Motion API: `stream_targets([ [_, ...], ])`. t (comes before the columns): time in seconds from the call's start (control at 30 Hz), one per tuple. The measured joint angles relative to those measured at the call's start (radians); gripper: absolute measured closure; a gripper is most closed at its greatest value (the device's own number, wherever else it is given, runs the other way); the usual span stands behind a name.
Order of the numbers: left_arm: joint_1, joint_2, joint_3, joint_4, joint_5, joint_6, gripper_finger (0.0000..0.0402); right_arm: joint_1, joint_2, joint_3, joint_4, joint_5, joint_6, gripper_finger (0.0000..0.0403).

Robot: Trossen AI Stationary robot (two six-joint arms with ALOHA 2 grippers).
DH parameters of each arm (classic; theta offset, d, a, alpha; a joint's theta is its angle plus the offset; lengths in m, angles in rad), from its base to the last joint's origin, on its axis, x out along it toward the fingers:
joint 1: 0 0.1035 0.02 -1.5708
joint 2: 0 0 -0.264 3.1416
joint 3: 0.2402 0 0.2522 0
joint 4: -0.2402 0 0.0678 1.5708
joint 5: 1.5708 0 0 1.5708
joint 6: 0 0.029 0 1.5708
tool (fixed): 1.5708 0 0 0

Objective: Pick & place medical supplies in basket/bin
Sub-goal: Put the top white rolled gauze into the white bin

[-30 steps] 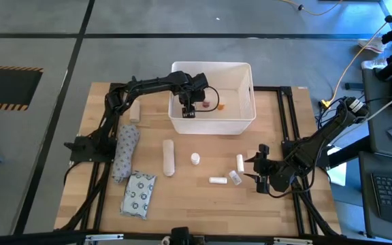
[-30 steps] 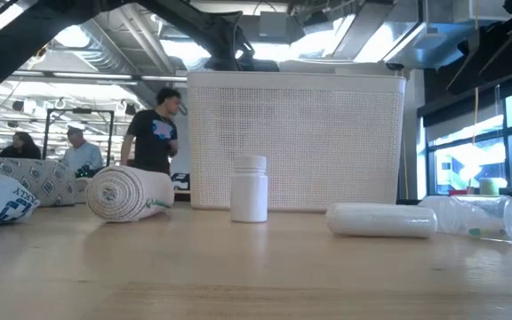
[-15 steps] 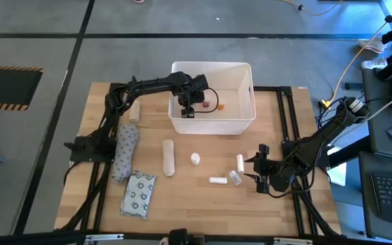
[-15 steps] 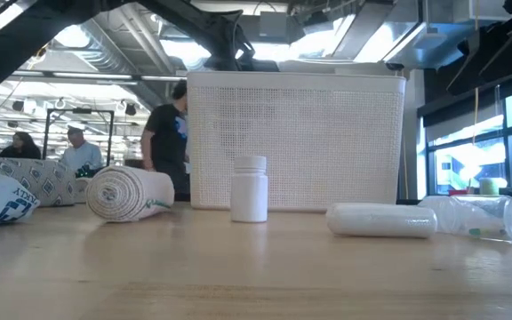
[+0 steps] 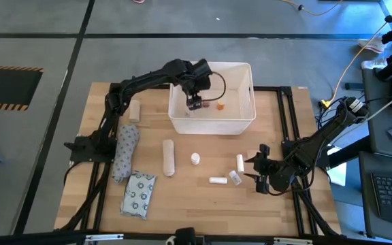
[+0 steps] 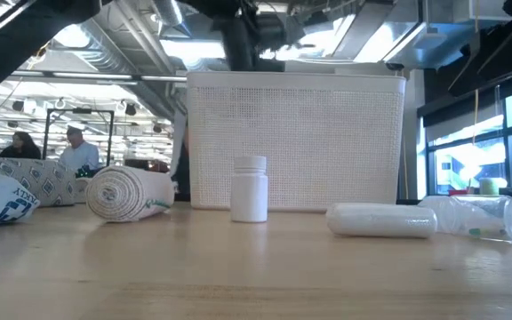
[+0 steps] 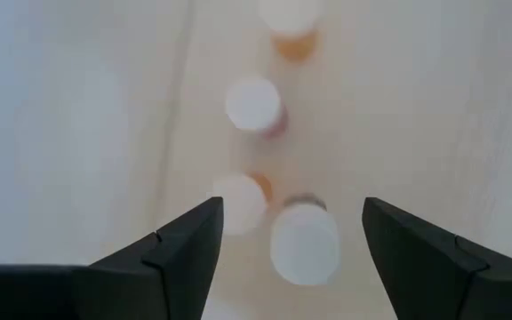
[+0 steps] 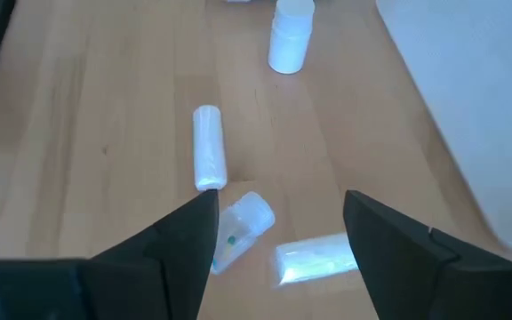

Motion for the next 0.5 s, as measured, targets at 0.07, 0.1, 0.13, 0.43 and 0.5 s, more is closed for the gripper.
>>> stream_targets([
  [0.07,0.0,-0.01,0.029,0.005,0.031,0.017,0.0139,0.0,0.0,0.0,0.01,0.0,0.059,0.0159],
  [0.1,0.0,-0.019,0.037,0.02,0.069,0.027,0.014,0.0,0.0,0.0,0.016,0.0,0.086,0.0159],
  [0.13,0.001,-0.035,0.04,0.046,0.126,0.041,0.014,0.0,0.0,0.0,0.026,0.0,0.111,0.0159],
  [0.43,0.066,-0.212,-0.037,0.25,0.636,0.129,0.0142,0.0,0.0,0.0,0.186,-0.008,0.138,0.0159],
  [0.5,0.075,-0.257,-0.096,0.293,0.637,0.132,0.0141,0.0,0.0,0.0,0.229,-0.015,0.123,0.0159],
])
